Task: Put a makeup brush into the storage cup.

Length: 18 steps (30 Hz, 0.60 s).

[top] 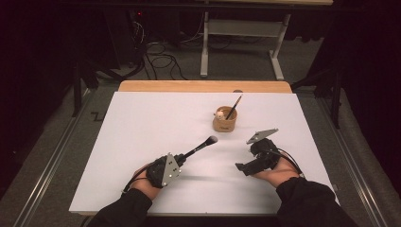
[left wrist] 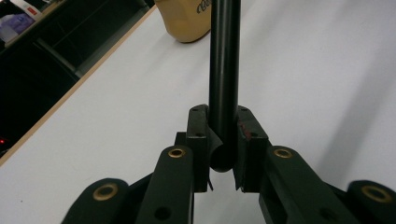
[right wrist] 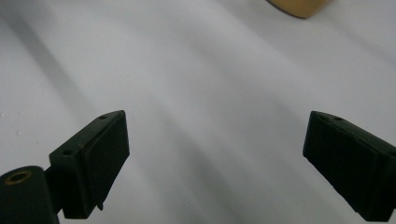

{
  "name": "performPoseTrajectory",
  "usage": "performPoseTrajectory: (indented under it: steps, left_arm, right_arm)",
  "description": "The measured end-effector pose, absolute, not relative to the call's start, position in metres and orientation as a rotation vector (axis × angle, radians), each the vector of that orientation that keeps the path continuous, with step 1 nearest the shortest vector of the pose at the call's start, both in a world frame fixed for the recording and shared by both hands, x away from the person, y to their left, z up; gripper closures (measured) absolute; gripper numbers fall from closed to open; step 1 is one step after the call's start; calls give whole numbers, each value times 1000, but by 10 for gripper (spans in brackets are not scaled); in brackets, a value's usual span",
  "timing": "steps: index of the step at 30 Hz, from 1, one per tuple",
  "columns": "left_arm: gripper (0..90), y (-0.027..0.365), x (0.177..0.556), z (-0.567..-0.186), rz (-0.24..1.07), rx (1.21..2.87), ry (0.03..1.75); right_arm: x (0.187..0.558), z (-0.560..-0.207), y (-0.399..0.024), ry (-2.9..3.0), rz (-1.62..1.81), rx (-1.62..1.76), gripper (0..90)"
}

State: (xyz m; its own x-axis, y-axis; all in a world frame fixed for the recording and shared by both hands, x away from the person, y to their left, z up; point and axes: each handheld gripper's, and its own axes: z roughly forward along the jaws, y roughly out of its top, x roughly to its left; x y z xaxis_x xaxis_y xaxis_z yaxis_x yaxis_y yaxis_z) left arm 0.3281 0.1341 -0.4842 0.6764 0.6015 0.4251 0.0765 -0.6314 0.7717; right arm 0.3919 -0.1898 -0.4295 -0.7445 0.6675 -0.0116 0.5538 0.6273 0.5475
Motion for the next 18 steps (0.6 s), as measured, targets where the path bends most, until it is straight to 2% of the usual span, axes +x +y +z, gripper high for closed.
performPoseTrajectory:
  steps: [18]
  left_arm:
    - [789,140,333,-487,800,2086,607]
  right_arm:
    - [380,-452,-217,2345,1085,1088,83]
